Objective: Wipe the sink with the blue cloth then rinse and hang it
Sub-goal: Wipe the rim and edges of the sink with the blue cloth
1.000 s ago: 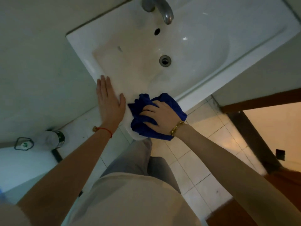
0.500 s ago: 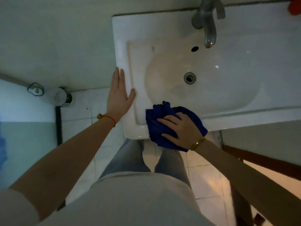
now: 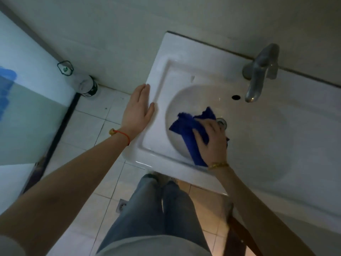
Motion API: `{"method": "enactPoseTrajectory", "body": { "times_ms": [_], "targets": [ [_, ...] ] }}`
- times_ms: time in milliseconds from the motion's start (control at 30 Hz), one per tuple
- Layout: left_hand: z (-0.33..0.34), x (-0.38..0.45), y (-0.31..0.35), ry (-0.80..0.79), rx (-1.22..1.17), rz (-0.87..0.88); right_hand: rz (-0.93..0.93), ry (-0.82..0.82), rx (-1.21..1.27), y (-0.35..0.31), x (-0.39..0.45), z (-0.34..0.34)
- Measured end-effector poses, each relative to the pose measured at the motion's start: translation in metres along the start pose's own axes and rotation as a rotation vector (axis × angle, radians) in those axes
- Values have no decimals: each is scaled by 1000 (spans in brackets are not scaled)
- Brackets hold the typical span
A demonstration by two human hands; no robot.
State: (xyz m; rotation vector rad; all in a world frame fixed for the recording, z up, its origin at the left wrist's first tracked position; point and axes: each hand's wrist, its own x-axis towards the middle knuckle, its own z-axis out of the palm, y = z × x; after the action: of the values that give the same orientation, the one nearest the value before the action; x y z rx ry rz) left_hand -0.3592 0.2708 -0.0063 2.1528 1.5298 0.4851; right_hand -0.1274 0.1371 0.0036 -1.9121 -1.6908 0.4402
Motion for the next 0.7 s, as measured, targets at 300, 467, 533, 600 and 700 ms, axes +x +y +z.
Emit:
{"method": "enactPoseTrajectory", "body": {
  "times_ms": [300, 467, 533, 600, 700],
  "targets": [
    [15, 46, 0, 15, 45, -8, -57, -14, -284, -14, 159, 84],
    [21, 46, -3, 7, 52, 10, -153, -41, -439, 25, 163, 82],
    [21, 46, -2, 5, 41, 3, -56, 62, -444, 34, 166, 74],
    [22, 47, 0, 7, 33, 5, -25, 90, -413, 15, 161, 87],
    [20, 46, 1, 0, 30, -6, -199, -45, -335, -7, 154, 105]
  ]
}}
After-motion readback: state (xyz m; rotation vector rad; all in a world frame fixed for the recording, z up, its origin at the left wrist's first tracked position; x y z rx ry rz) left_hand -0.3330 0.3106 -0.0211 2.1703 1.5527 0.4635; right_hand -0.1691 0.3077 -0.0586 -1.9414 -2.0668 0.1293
